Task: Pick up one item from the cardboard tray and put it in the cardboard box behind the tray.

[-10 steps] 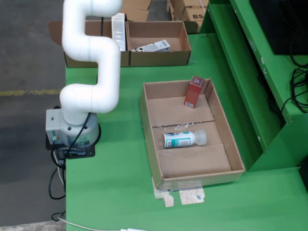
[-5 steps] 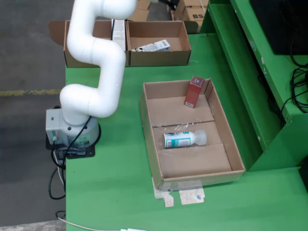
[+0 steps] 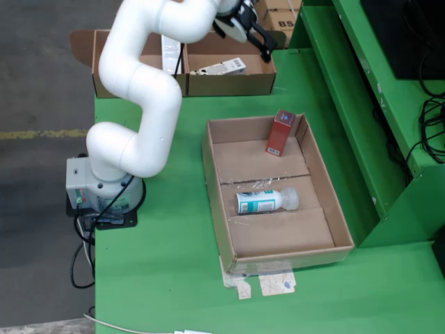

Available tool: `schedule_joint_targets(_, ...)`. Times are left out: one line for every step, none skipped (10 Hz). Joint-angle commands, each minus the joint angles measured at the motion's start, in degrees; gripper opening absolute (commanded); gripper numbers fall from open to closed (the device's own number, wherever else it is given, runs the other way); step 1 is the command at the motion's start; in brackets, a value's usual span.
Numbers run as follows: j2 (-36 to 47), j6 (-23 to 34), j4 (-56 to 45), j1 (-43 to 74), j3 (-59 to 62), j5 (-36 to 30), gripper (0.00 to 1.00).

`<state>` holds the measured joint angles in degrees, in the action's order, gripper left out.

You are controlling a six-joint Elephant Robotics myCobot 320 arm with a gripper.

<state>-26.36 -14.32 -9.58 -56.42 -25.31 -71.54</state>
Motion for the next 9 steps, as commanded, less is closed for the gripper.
schedule_joint_targets(62.68, 4.47, -27.70, 16.40, -54.77, -1.09, 1.00)
schedule_joint_targets(62.68, 4.47, -27.70, 16.40, -54.77, -1.09, 1.00)
schedule_joint_targets(79.33, 2.49, -35.86, 22.22, -63.46, -1.93, 1.00)
schedule_joint_targets(79.33, 2.49, -35.86, 22.22, -63.46, -1.93, 1.00)
schedule_joint_targets(90.73, -14.56, -63.10, 10.59, -52.06, -4.34, 1.00)
schedule_joint_targets(90.73, -14.56, -63.10, 10.59, -52.06, -4.34, 1.00)
schedule_joint_targets(96.37, -2.18, -56.29, 24.60, -60.58, -7.23, 1.00)
schedule_joint_targets(96.37, -2.18, -56.29, 24.60, -60.58, -7.23, 1.00)
schedule_joint_targets(99.72, 13.09, -47.46, 41.29, -68.96, -6.57, 1.00)
